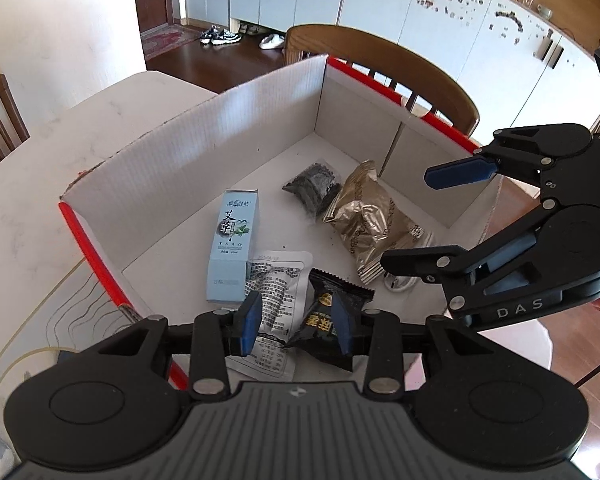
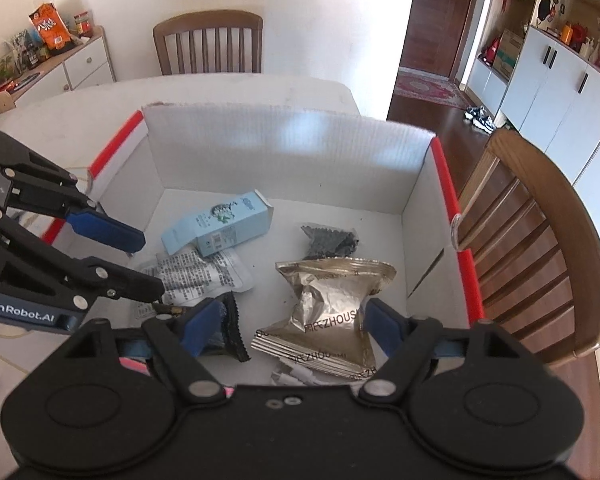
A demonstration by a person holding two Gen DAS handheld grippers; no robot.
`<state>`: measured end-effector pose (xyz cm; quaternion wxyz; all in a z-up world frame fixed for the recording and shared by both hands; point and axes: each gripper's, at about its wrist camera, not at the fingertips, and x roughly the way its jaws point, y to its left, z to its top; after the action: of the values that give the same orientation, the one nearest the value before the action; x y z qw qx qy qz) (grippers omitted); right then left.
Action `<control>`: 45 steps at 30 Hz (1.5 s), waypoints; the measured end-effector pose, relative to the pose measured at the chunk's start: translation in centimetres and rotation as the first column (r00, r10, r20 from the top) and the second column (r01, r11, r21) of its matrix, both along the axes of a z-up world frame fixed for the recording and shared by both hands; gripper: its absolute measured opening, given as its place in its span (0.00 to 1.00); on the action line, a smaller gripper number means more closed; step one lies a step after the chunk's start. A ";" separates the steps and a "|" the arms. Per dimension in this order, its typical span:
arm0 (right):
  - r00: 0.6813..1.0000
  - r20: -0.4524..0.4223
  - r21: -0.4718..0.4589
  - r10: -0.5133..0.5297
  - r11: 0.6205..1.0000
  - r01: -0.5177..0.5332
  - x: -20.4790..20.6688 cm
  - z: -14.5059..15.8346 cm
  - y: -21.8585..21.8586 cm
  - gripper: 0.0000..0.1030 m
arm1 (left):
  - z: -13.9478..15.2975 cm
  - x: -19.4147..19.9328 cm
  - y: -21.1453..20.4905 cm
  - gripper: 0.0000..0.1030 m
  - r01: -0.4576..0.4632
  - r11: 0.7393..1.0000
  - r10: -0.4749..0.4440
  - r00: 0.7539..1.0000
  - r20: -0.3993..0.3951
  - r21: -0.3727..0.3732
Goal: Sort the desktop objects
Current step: 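Open both tools to drop the snack packet and cable in the box, then withdraw both tools from the box toward the tissue pack and toy pig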
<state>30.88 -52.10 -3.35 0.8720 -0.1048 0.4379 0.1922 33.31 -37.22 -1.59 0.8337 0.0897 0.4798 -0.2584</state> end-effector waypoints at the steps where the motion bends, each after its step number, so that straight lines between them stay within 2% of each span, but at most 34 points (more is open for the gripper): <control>1: 1.000 0.005 0.006 0.003 1.000 -0.003 -0.2 0.3 0.0 0.78 | 0.2 -0.2 0.1 0.35 -0.002 1.000 0.002 1.000 0.003 -0.003; 13: 0.998 0.054 0.063 0.015 0.998 -0.018 -2.9 3.1 1.0 0.78 | 2.5 -3.4 2.2 0.35 -0.030 0.998 0.033 0.998 0.049 -0.053; 14: 0.998 0.056 0.064 0.016 0.998 -0.019 -3.1 3.2 1.1 0.78 | 2.6 -3.7 2.5 0.37 -0.033 0.998 0.036 0.998 0.054 -0.056; 16: 0.998 0.060 0.066 0.016 0.998 -0.020 -3.6 3.5 1.5 0.78 | 3.0 -4.3 3.1 0.50 -0.045 0.997 0.049 0.997 0.064 -0.064; 19: 0.998 0.067 0.074 0.015 0.997 -0.020 -4.3 4.0 2.3 0.78 | 3.6 -5.3 4.1 0.63 -0.048 0.996 0.055 0.994 0.091 -0.077; 24: 0.996 0.090 0.096 0.005 0.995 -0.014 -5.6 4.8 3.5 0.81 | 4.4 -6.8 6.0 0.70 -0.061 0.994 0.071 0.989 0.126 -0.085; 31: 0.994 0.109 0.106 0.003 0.994 -0.015 -7.0 5.7 6.0 0.81 | 4.9 -8.3 9.3 0.75 -0.092 0.989 0.108 0.985 0.134 -0.116; 36: 0.993 0.121 0.097 0.005 0.995 -0.017 -7.7 6.0 8.3 0.81 | 4.9 -9.3 12.0 0.75 -0.115 0.983 0.134 0.983 0.128 -0.145; 40: 0.990 0.142 0.096 -0.006 0.995 -0.008 -8.3 6.3 10.3 0.81 | 5.0 -10.4 14.1 0.75 -0.126 0.982 0.147 0.977 0.152 -0.139; 42: 0.989 0.145 0.102 -0.007 0.995 -0.008 -8.5 6.3 11.6 0.81 | 5.0 -10.9 15.4 0.82 -0.139 0.980 0.161 0.974 0.160 -0.141; 45: 0.990 0.144 0.108 0.002 0.994 -0.018 -8.7 6.3 13.6 0.81 | 5.1 -11.7 17.8 0.82 -0.156 0.976 0.181 0.969 0.166 -0.151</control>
<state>22.22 -38.54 2.95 0.9047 -0.0727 0.3622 0.2122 21.65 -19.41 3.54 0.8965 0.0139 0.3901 -0.2096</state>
